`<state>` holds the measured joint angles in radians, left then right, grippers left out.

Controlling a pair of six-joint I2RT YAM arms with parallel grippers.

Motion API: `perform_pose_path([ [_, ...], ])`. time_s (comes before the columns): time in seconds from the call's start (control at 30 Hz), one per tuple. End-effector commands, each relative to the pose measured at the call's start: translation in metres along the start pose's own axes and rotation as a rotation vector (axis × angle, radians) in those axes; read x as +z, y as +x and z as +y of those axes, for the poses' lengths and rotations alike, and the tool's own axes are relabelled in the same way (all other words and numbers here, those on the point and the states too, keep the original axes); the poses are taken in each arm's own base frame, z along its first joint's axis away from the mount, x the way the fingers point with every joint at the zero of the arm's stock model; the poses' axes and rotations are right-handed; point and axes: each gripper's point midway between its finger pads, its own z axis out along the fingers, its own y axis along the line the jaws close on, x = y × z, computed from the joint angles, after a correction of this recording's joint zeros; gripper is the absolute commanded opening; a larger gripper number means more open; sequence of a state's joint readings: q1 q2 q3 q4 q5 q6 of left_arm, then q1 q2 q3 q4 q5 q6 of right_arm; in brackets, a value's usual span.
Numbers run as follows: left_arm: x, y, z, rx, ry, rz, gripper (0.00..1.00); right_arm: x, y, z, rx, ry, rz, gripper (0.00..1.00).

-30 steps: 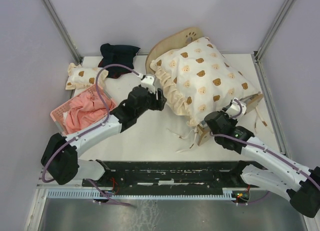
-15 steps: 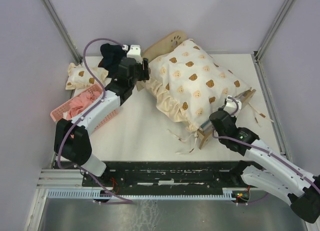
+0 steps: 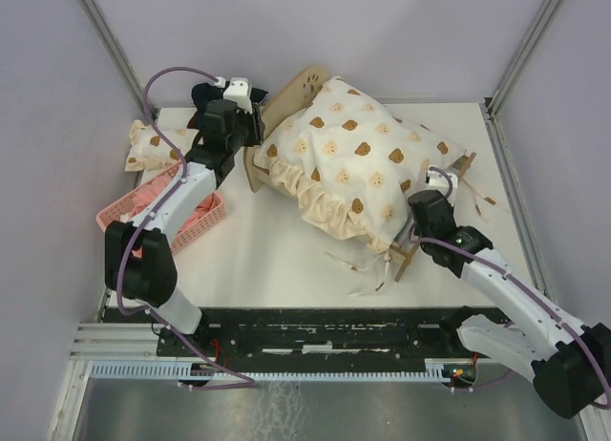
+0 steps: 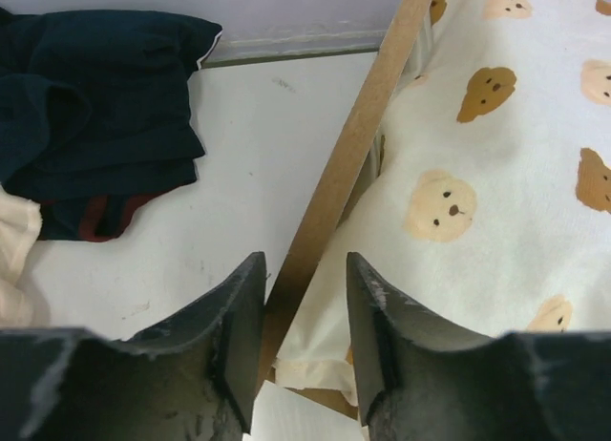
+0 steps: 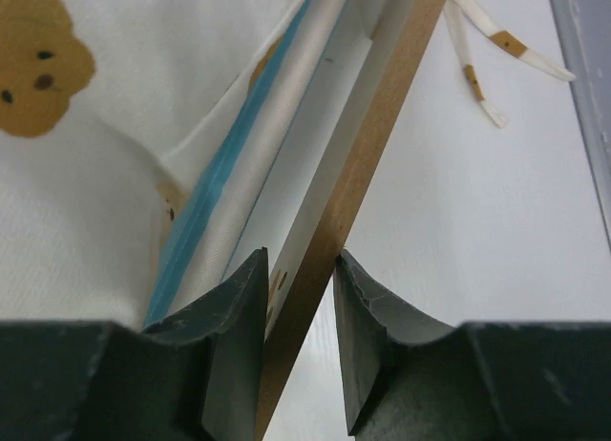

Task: Set up the pet bed

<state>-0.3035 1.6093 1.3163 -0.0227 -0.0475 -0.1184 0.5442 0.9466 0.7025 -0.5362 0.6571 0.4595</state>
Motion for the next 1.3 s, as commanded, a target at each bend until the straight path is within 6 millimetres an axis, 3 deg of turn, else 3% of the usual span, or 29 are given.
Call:
perform_pose_path([
  [0.0,-0.016,0.011,-0.039,-0.074,0.185,0.069,0.41,0.018,-0.015,-0.012,-0.068,0.03,0.021,0.41],
  [0.17,-0.041,0.014,-0.048,-0.143,0.217,0.082,0.29,0.034,-0.033,-0.028,-0.062,0.093,0.037,0.53],
  [0.3,-0.061,0.021,-0.045,-0.172,0.197,0.083,0.19,0.046,-0.044,-0.023,-0.076,0.102,0.047,0.59],
  [0.4,-0.077,0.028,-0.039,-0.193,0.17,0.076,0.12,0.054,-0.063,-0.018,-0.097,0.11,0.024,0.6],
  [0.6,-0.105,0.026,-0.037,-0.248,0.168,0.018,0.11,0.079,-0.103,-0.008,-0.167,0.145,-0.005,0.58],
  [0.67,-0.108,0.024,-0.042,-0.266,0.196,0.011,0.18,0.085,-0.109,-0.008,-0.19,0.171,0.011,0.61],
  [0.8,-0.113,0.02,-0.04,-0.27,0.178,0.02,0.37,0.067,-0.118,-0.025,-0.185,0.263,0.072,0.73],
  [0.97,-0.129,-0.003,-0.028,-0.266,0.114,-0.041,0.49,0.019,-0.122,-0.051,-0.094,0.297,0.082,0.75],
  [1.17,-0.157,-0.015,-0.037,-0.255,0.139,-0.103,0.54,-0.015,-0.078,-0.012,0.059,-0.045,0.1,0.68],
  [1.27,-0.167,-0.012,-0.055,-0.202,0.193,-0.106,0.54,-0.032,-0.055,-0.01,0.178,-0.078,0.123,0.64],
])
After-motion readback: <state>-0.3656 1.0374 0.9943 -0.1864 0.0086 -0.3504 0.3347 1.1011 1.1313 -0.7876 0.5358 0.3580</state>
